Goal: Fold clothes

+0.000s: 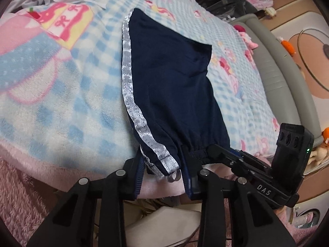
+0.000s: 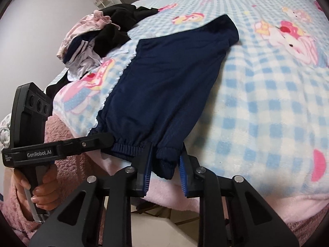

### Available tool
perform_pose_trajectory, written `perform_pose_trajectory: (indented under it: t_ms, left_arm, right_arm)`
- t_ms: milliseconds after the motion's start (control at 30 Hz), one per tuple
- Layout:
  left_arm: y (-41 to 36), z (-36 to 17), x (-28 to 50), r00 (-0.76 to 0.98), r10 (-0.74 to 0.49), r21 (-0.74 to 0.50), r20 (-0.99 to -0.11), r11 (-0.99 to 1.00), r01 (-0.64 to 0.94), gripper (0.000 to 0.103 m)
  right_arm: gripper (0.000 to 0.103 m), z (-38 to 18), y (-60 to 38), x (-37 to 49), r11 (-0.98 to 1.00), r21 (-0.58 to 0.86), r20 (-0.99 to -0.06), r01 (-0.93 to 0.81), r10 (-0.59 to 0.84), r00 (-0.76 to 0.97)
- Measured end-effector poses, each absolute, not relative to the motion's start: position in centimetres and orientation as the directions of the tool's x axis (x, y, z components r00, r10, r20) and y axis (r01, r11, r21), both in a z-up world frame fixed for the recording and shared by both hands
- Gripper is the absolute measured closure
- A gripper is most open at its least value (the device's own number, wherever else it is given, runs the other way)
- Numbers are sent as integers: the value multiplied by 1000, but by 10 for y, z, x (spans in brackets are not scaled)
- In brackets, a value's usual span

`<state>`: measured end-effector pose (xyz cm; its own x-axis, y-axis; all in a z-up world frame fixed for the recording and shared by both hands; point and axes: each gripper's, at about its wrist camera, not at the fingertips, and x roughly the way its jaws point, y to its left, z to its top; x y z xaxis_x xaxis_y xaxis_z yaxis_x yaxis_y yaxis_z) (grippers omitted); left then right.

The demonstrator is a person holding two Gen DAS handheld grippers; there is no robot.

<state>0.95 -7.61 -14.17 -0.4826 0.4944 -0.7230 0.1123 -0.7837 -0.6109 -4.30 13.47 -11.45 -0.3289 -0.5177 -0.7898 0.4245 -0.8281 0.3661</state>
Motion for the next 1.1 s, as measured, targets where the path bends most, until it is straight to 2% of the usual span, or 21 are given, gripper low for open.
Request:
perform_pose_trajectory:
  t_ms: [200, 533, 833, 1100]
  left_arm:
    - [-79, -139, 17, -491, 511, -632, -706, -767, 111, 73]
    - [-77, -136, 31, -475, 546, -655, -690, -751, 88, 73]
    - [-79, -133, 27, -477, 561, -665, -677, -743, 71, 75]
    - [-90, -105, -11, -491, 603, -694, -629, -720, 5, 76]
  right_arm:
    - [83, -109, 136, -34, -823, 342, -790, 454, -514, -335]
    - [84, -105, 152, -16, -805, 384, -783, 453, -544, -303]
    - [82, -115, 151, -18, -805, 408, -798, 431, -544, -261]
    - [84, -85, 143, -44, -773, 406, -750, 488, -587, -305]
